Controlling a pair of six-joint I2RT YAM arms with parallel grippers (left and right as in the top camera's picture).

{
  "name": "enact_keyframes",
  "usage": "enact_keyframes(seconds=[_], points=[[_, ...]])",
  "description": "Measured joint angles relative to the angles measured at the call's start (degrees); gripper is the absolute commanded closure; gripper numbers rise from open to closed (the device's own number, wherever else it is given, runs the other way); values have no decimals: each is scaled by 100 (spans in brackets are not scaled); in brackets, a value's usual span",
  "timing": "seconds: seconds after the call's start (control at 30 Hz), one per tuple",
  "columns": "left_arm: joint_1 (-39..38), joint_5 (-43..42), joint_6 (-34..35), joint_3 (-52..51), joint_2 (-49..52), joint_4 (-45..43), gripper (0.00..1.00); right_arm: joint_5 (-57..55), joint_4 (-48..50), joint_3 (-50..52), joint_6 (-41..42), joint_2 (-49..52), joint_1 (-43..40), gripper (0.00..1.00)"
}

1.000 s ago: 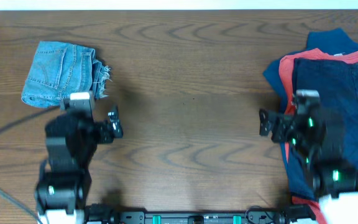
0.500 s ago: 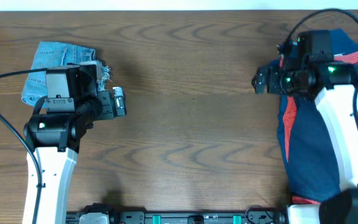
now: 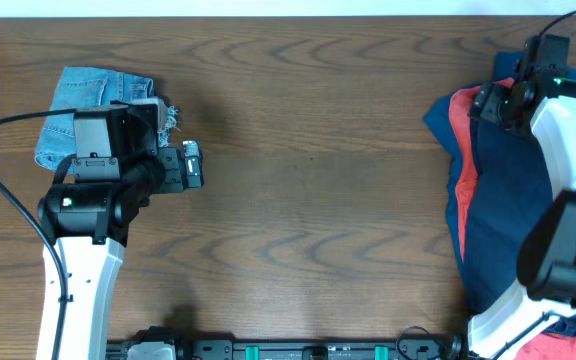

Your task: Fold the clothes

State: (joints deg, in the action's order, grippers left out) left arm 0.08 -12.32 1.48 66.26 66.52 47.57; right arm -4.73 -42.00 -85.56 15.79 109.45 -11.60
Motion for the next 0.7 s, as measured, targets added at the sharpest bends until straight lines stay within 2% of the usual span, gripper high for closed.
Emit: enact_keyframes(seconds=[0.1, 0.2, 0.4, 0.5, 0.57, 0.7], points=[[0, -2, 0, 0, 0, 4, 2, -26, 236, 0, 52, 437, -31, 20], [0, 0, 0, 0, 0, 4, 2, -52, 343, 0, 68, 748, -17, 30], [0, -2, 0, 0, 0, 9, 2, -236, 358, 0, 98, 1174, -17, 68], [0, -2, 0, 0, 0, 33, 2, -304, 328, -22, 122, 1176, 4, 92], [0, -2, 0, 0, 0, 55, 2, -411, 262, -57, 131, 1174, 26, 98], [0, -2, 0, 0, 0, 70, 2, -487, 129, -96, 160, 1060, 26, 99]])
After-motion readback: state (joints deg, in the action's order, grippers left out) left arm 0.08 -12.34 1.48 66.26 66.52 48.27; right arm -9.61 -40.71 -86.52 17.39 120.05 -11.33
